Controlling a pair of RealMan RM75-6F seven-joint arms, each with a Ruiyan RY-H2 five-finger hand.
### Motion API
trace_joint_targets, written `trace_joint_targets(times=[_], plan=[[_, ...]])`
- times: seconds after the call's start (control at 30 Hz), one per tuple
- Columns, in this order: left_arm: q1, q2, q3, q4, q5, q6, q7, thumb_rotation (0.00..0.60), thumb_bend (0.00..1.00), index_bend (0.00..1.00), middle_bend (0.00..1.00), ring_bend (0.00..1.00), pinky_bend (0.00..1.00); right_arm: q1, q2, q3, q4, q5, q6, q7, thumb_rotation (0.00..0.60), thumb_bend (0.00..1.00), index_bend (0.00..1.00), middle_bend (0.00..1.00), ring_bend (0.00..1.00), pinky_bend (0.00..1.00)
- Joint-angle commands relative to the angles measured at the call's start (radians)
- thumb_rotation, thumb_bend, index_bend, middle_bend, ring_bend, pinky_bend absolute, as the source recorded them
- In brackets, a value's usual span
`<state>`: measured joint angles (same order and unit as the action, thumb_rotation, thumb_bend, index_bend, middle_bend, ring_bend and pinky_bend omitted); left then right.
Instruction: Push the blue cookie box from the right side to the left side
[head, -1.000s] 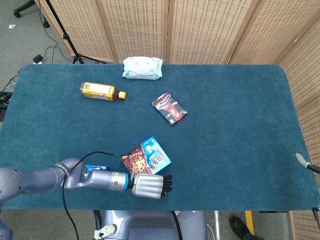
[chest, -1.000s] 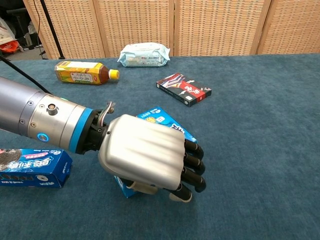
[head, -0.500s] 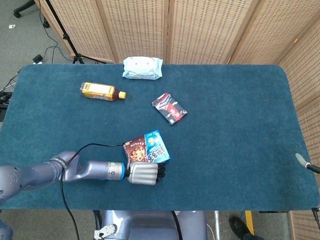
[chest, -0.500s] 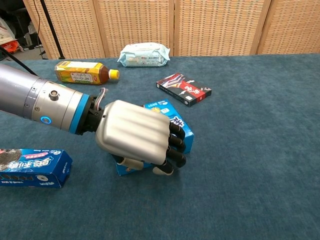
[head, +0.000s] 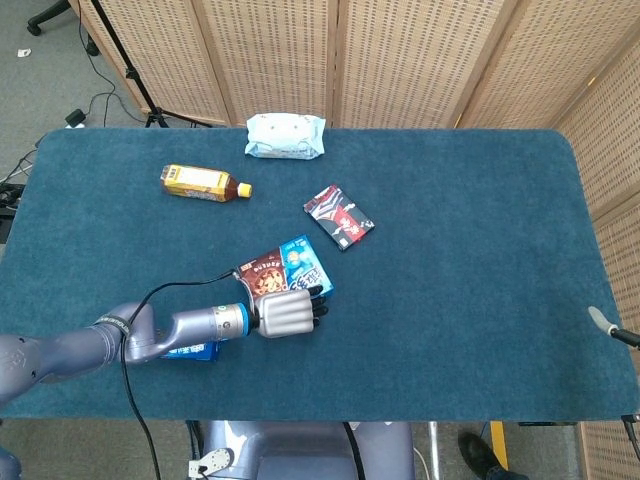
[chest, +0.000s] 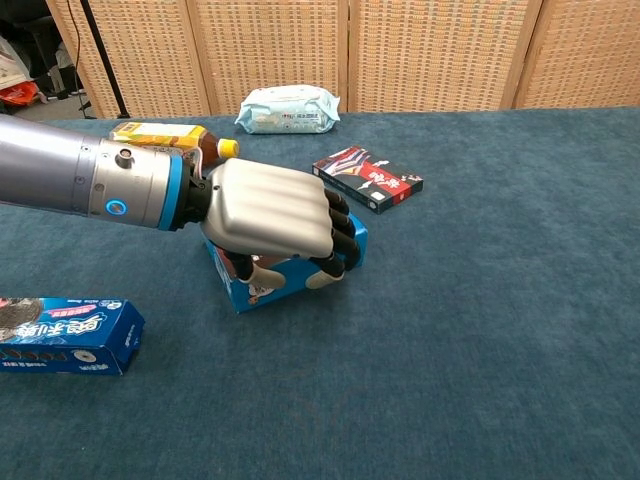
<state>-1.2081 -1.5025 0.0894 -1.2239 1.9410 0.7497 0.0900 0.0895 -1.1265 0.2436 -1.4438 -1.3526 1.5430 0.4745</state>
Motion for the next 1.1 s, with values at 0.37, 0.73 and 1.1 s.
trace_joint_targets(times=[0.37,0.73,1.1], plan=[[0.049,0.046,-0.017,-0.061,-0.115,0.004,0.024,0.6,0.36,0.48,0.3,0.24,0.23,-0.004,0.003,0.001,-0.006,-0.011,0.0,0.006,0.6,0.0,0.0,0.0,0.0,0.0],[0.095,0.052,-0.065,-0.096,-0.304,-0.084,0.06,0.6,0.36,0.49,0.3,0.24,0.23,-0.008,0.006,0.002,-0.01,-0.016,0.003,0.008,0.6,0.0,0.0,0.0,0.0,0.0],[0.147,0.118,-0.093,-0.18,-0.497,-0.14,0.124,0.6,0.35,0.49,0.29,0.24,0.23,-0.007,0.005,0.0,-0.014,-0.024,0.001,0.004,0.6,0.0,0.0,0.0,0.0,0.0]])
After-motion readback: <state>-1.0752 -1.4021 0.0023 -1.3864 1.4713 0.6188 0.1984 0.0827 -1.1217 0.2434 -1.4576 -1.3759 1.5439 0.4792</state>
